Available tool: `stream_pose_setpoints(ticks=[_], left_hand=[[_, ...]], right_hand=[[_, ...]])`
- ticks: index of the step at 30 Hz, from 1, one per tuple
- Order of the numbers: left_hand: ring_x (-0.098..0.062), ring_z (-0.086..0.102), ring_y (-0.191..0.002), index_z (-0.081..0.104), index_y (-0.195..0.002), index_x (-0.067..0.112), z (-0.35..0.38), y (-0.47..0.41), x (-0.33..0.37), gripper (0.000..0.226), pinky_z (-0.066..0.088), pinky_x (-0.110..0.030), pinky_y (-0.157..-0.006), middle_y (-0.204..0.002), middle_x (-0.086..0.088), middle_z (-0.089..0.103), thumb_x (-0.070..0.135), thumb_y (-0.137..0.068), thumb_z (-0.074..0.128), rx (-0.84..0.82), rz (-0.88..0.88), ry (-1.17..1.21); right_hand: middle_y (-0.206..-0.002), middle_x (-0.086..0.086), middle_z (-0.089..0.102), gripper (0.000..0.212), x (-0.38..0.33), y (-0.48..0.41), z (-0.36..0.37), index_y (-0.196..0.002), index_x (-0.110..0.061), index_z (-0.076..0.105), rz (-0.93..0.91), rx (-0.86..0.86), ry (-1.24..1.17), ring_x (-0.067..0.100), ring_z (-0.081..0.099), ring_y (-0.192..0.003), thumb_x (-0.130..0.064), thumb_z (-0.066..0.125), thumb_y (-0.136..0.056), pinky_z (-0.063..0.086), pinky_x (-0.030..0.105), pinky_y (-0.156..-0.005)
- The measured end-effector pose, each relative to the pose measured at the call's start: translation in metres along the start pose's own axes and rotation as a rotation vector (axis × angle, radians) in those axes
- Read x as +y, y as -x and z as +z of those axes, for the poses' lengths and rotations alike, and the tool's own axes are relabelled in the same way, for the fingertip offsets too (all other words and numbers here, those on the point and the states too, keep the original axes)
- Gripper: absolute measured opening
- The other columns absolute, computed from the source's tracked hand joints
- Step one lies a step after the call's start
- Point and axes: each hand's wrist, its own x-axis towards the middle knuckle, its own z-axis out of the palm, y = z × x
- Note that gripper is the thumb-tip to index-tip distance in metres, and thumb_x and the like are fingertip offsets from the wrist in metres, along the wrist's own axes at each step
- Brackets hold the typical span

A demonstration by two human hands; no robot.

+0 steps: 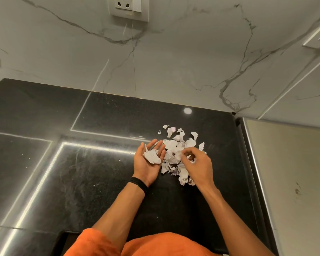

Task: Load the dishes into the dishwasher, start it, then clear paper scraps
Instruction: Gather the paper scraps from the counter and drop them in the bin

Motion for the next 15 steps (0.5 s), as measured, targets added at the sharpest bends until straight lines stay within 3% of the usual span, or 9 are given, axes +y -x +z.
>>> stream_pose_setpoints(ticks=[5, 8, 10, 12, 15], left_hand=[[-0.033, 0.063, -0.118, 0.067, -0.119, 0.006, 0.015, 0.001, -0.009, 0.048, 0.050, -0.045, -0.104, -0.136, -0.021, 0.063, 0.045, -0.105, 0.043, -0.047, -0.040, -0.063], [-0.035, 0.066, -0.115, 0.065, -0.123, 0.006, 0.021, 0.005, -0.011, 0.050, 0.052, -0.048, -0.096, -0.134, -0.020, 0.065, 0.047, -0.104, 0.042, -0.093, -0.080, -0.045], [-0.033, 0.067, -0.116, 0.063, -0.127, 0.007, 0.021, 0.007, -0.009, 0.049, 0.050, -0.047, -0.102, -0.134, -0.019, 0.065, 0.045, -0.104, 0.043, -0.106, -0.099, -0.013], [-0.033, 0.066, -0.116, 0.065, -0.125, 0.008, 0.018, 0.008, -0.005, 0.045, 0.045, -0.047, -0.109, -0.136, -0.018, 0.064, 0.043, -0.103, 0.045, -0.103, -0.111, 0.037], [-0.032, 0.065, -0.113, 0.068, -0.118, 0.009, 0.013, 0.010, 0.002, 0.040, 0.047, -0.042, -0.106, -0.137, -0.016, 0.064, 0.040, -0.100, 0.050, -0.090, -0.132, 0.129]], right_hand=[[-0.094, -0.014, 0.073, 0.010, -0.037, 0.010, -0.006, -0.095, -0.026, 0.074, -0.095, -0.028, -0.349, 0.011, 0.067, -0.090, -0.020, 0.078, -0.089, 0.052, 0.021, -0.081], [-0.098, -0.015, 0.072, 0.016, -0.046, 0.009, 0.007, -0.100, -0.027, 0.075, -0.153, -0.147, -0.295, 0.009, 0.065, -0.097, -0.018, 0.077, -0.088, 0.050, 0.021, -0.087], [-0.100, -0.015, 0.071, 0.020, -0.047, 0.009, 0.013, -0.107, -0.028, 0.076, -0.200, -0.195, -0.248, 0.008, 0.062, -0.098, -0.018, 0.077, -0.088, 0.046, 0.017, -0.088], [-0.103, -0.015, 0.072, 0.020, -0.044, 0.005, 0.011, -0.108, -0.027, 0.077, -0.159, -0.159, -0.333, 0.010, 0.064, -0.098, -0.018, 0.077, -0.090, 0.049, 0.021, -0.087], [-0.102, -0.014, 0.075, 0.014, -0.033, -0.013, 0.002, -0.104, -0.023, 0.077, -0.041, -0.033, -0.402, 0.009, 0.069, -0.095, -0.015, 0.074, -0.093, 0.058, 0.032, -0.086]])
